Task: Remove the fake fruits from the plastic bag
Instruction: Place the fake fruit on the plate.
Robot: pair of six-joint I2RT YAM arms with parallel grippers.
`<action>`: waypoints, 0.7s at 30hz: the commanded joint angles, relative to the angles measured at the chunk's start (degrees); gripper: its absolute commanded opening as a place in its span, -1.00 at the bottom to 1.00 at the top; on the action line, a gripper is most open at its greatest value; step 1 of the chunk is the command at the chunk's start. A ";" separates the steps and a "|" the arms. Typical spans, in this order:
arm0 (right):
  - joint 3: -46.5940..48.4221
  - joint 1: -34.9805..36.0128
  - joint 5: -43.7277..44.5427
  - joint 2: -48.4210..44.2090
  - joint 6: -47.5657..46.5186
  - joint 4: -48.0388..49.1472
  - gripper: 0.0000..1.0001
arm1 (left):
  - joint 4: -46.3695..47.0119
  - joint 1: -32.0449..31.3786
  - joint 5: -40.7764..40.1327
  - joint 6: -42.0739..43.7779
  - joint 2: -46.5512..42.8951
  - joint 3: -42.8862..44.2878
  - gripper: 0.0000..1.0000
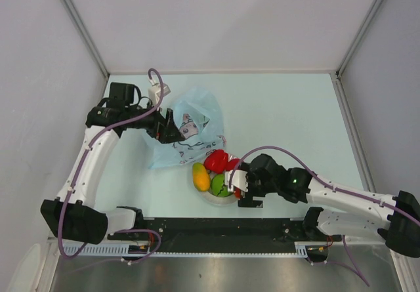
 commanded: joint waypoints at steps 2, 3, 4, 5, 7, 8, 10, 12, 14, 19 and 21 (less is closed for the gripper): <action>1.15 0.64 1.62 -2.23 1.28 -0.47 0.99 | 1.59 0.67 1.58 -0.74 -2.42 -1.08 0.99; 1.67 0.64 1.88 -2.67 1.63 -0.92 0.99 | 1.67 0.67 1.40 -0.83 -2.68 -1.26 1.00; 2.20 0.72 2.14 -3.28 2.33 -1.45 0.99 | 1.68 0.67 1.23 -1.00 -2.77 -1.43 1.00; 2.81 0.64 2.06 -3.72 2.51 -3.37 1.00 | 1.50 0.67 0.36 -1.09 -2.95 -1.44 0.99; 5.53 0.64 1.88 -5.30 3.21 -6.01 0.99 | 0.80 0.76 -0.88 -0.57 -4.09 -1.17 0.99; 6.41 0.38 1.53 -6.18 3.39 -8.89 0.99 | 0.19 0.76 -1.49 0.13 -4.61 -0.48 1.00; 8.96 0.20 0.92 -8.20 3.48 -11.28 0.99 | -2.88 0.76 -4.39 2.76 -6.19 0.67 1.00; 10.55 -0.33 2.74 -11.19 4.79 -11.74 0.99 | -6.92 0.76 -8.07 6.62 -7.86 2.42 0.99; 12.66 -1.29 4.51 -11.99 8.98 -7.71 0.99 | -10.96 0.76 -10.80 9.88 -8.66 4.26 1.00; 19.67 -7.26 0.75 -3.31 16.65 5.71 0.97 | -18.71 0.76 -19.07 16.49 -10.50 3.23 1.00; 22.49 -9.11 -3.45 5.12 19.90 10.04 0.85 | -18.63 0.67 -19.08 16.40 -11.12 0.51 1.00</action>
